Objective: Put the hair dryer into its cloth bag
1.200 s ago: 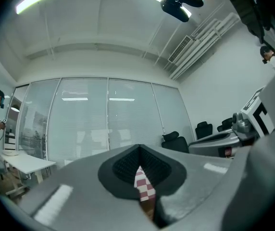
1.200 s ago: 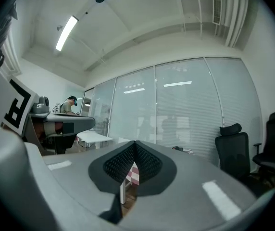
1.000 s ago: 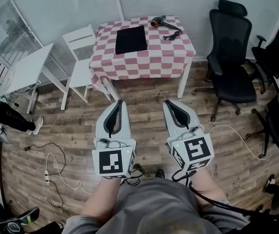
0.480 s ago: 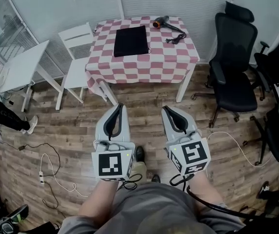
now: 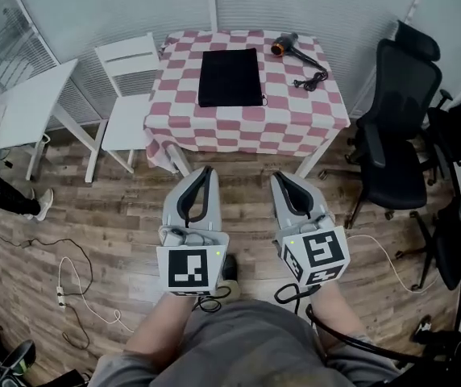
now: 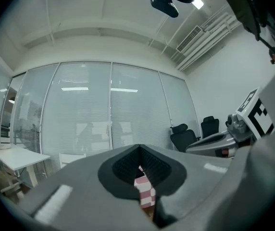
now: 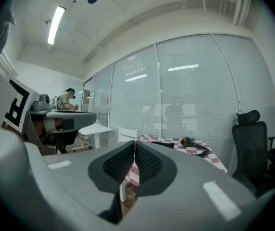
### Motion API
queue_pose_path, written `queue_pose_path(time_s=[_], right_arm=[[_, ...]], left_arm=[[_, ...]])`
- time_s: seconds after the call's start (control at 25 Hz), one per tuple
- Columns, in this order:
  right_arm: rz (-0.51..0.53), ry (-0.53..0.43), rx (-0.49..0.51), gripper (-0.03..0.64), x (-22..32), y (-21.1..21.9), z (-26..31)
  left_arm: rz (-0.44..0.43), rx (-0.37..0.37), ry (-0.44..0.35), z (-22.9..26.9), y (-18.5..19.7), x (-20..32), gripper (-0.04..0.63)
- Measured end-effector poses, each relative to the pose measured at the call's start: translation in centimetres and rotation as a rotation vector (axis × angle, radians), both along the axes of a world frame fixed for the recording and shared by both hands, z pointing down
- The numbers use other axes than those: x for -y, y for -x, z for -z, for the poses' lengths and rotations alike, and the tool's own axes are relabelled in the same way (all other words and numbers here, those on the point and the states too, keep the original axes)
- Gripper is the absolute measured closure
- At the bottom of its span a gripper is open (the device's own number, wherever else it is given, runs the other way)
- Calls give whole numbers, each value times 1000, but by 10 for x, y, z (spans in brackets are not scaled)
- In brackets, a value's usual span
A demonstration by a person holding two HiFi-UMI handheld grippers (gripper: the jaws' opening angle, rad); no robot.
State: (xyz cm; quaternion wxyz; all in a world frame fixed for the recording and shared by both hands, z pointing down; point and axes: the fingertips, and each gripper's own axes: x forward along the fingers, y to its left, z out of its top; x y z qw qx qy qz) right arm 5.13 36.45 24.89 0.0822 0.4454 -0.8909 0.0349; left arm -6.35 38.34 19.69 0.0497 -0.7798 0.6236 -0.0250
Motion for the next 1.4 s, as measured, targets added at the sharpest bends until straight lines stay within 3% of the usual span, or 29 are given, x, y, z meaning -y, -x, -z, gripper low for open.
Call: queue_pose_path(time_s=[0.52,0.72,1.4], right_arm=[[-30,-64,-37,589,87,47,26],[-41,-64,-68,589,100,51,23],[-55,14,-38,589,194,32,-14]], left_arm=[[-32,-17,-55,13,53,84,595],[-51,-49,-34,4,59,104,595],[-71,-27,67,-45,46,183,595]])
